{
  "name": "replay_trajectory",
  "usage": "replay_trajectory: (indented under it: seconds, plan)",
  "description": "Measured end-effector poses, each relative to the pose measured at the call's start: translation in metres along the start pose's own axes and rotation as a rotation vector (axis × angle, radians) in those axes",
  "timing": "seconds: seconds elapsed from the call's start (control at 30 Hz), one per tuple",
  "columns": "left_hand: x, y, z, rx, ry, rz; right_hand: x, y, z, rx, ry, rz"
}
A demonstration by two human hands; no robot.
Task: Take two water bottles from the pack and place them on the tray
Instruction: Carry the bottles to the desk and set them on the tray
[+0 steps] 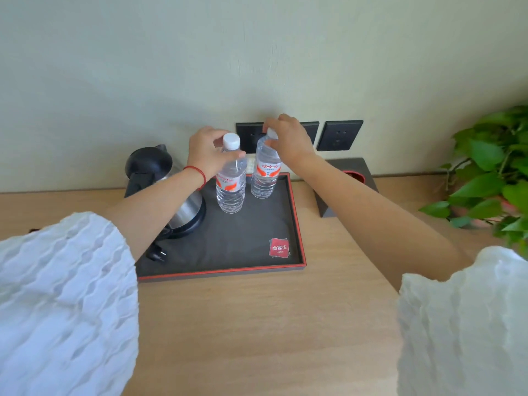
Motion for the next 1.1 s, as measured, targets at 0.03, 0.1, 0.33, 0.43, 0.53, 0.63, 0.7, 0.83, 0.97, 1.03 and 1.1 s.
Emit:
replay_trajectory:
  seconds: [0.03,0.1,0.33,0.43,0.53,0.63,0.7,0.83,0.97,1.03,1.1]
  plan:
    - [0.0,0.003,0.0,0.038,-0.065,-0.027,0.0,-0.001,0.001,0.0,-0.001,-0.002]
    - [-0.005,0.006,-0.002,0.074,-0.155,-0.038,0.0,-0.004,0.002,-0.003,-0.001,-0.001]
    - [-0.016,0.009,-0.011,-0.022,-0.187,-0.222,0.005,-0.016,0.001,-0.021,-0.013,0.021]
    - [-0.012,0.018,-0.011,-0.015,-0.115,-0.273,0.005,-0.017,0.001,-0.014,-0.01,0.012]
    - [-0.004,0.023,-0.013,0.053,-0.133,-0.263,0.004,-0.015,0.001,-0.021,-0.016,0.006]
    - [0.004,0.022,-0.017,0.087,-0.141,-0.164,0.003,-0.012,0.001,-0.026,-0.011,-0.017]
    - [0.007,0.022,-0.02,0.089,-0.12,-0.093,0.002,-0.011,0.003,-0.022,-0.015,-0.028]
    - [0.016,0.023,-0.021,0.133,-0.175,-0.034,0.0,-0.011,0.005,-0.015,-0.027,-0.05]
    - [0.011,0.016,-0.016,0.111,-0.191,0.034,-0.001,-0.013,0.006,-0.031,-0.061,-0.087]
    - [0.008,0.005,-0.01,0.028,-0.149,0.011,-0.002,-0.013,0.008,-0.021,-0.063,-0.117]
    - [0.004,-0.008,-0.005,-0.12,-0.056,-0.003,-0.003,-0.016,0.01,-0.021,-0.067,-0.147]
Point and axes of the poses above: each hand's wrist, its own z-axis away from the middle knuckle, its own x-axis out of the palm, y = z × x, the point moved 6 cm from there along -z, towards the middle knuckle, and after that the axes turned 5 degrees about y, right-handed, at the moved point
